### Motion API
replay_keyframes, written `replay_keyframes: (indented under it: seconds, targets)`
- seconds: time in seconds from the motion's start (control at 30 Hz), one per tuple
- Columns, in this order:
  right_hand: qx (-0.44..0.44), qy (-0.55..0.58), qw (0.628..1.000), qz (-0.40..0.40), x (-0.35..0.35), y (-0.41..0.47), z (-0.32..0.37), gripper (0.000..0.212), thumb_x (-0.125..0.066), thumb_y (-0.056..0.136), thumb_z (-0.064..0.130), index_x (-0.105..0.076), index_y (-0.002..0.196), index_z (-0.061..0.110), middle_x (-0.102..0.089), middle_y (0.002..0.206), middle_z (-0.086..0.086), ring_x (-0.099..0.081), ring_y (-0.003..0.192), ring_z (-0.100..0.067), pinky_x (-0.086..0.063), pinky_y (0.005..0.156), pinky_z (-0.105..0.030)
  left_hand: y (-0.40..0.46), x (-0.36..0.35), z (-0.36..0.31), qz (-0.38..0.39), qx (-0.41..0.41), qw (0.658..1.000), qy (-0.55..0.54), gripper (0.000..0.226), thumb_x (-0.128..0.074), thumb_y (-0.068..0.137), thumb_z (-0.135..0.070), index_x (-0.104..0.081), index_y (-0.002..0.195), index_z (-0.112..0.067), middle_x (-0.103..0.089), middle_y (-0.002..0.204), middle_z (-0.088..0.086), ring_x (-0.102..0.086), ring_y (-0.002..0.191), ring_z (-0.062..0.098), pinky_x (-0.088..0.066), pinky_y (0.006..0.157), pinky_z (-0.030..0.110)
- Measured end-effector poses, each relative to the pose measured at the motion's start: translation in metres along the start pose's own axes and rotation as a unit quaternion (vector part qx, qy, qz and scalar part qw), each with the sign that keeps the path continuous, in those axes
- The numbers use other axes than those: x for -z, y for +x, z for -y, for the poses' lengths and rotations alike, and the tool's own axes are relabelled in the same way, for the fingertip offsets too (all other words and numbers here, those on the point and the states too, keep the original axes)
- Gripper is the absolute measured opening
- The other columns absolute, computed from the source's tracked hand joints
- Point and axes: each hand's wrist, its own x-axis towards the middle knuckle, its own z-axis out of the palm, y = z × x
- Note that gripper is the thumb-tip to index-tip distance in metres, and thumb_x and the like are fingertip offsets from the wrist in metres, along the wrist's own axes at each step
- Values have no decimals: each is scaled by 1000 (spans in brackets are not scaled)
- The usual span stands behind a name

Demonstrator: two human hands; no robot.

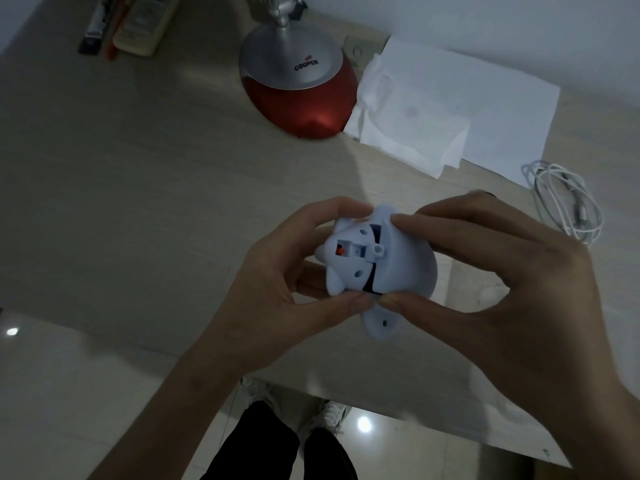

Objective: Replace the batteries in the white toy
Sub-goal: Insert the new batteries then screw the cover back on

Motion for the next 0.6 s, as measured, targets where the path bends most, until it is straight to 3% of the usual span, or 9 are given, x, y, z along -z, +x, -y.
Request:
replay_keyframes:
  seconds: [0.23,0.4,0.6]
  targets:
    - [-13,-38,999,-2,-5,-4,-4,53,-91,74,42,-77,118,17,-69,102,2,-66,91,-18,-53,74,-33,0,-2,1,-4,2,1000,3,64,-79,79,-6,-51,134,-25,-71,116,-18,-76,93,7,-59,73,18]
    - [-16,-14,1000,-7,-11,-4,-5,51,-84,73,45,-79,116,18,-64,103,5,-63,94,-18,-49,78,-27,-1,-3,3,-3,-1,1000,8,65,-80,80,-10,-51,135,-28,-72,119,-15,-77,95,11,-62,77,24]
    - [-16,10,1000,-4,-16,-5,-7,53,-74,81,47,-73,127,22,-61,118,3,-59,106,-21,-51,86,-32,-1,-1,8,-15,-14,1000,-6,55,-76,83,-13,-53,131,-25,-69,121,-2,-74,101,15,-61,79,27]
